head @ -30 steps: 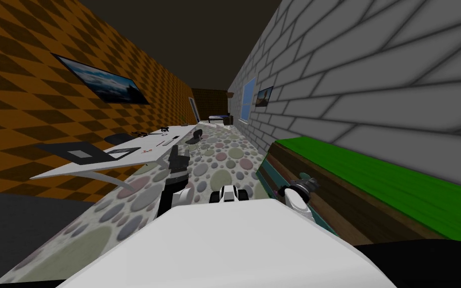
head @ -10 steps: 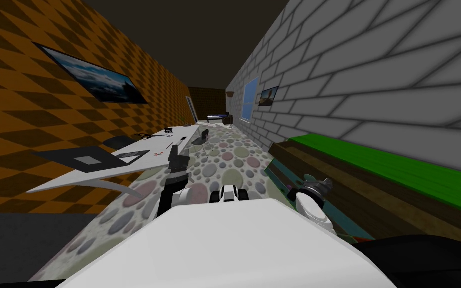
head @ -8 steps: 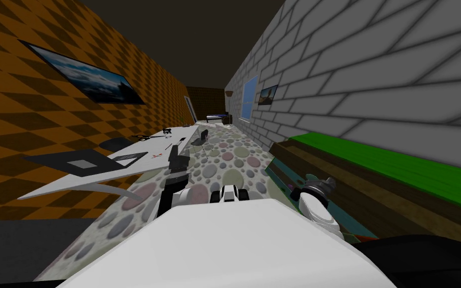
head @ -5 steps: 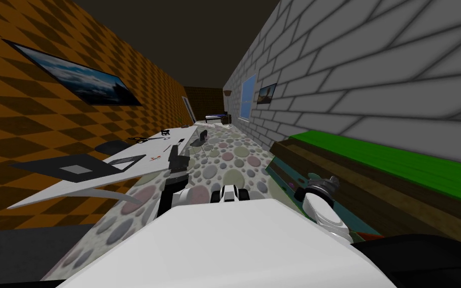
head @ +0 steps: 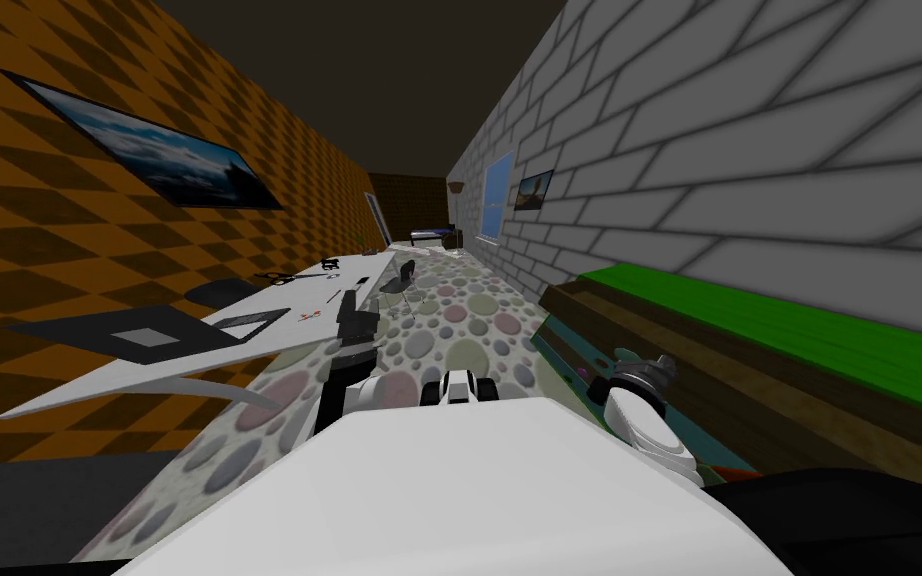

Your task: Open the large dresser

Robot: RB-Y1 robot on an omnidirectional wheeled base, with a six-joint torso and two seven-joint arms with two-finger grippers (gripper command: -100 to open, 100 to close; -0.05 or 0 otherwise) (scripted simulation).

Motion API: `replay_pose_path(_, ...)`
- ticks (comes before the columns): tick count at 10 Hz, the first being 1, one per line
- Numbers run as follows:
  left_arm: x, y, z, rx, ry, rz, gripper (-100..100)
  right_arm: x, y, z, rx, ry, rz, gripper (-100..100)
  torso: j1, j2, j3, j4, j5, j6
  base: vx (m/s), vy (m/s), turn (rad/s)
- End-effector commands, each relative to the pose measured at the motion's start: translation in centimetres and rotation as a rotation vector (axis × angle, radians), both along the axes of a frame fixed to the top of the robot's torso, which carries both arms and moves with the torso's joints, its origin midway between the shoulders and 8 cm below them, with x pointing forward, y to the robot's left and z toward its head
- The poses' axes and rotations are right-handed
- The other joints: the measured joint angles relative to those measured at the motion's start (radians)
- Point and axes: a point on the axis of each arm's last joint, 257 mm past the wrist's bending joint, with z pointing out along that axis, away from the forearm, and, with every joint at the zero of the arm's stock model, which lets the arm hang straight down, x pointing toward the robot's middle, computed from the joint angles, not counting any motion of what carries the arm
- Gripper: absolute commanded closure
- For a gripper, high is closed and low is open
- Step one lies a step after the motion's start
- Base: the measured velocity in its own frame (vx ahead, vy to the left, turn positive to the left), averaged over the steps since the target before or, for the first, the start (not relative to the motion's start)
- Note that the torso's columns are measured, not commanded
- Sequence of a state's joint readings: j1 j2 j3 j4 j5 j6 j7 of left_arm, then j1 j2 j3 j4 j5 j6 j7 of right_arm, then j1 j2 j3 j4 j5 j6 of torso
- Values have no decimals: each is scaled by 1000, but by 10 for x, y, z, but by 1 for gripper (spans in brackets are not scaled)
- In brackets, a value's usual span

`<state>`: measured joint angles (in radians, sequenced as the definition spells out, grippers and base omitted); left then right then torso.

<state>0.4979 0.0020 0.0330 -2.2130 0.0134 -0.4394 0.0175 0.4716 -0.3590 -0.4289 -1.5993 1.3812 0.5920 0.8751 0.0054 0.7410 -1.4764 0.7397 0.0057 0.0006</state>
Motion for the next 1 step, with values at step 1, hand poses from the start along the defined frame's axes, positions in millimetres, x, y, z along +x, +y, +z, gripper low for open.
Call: replay_pose_path(1,0,0,0,0,0,0,0,-1,0,-1,2,2,-1,0,-1,0,0,0,-1,0,0,0,0)
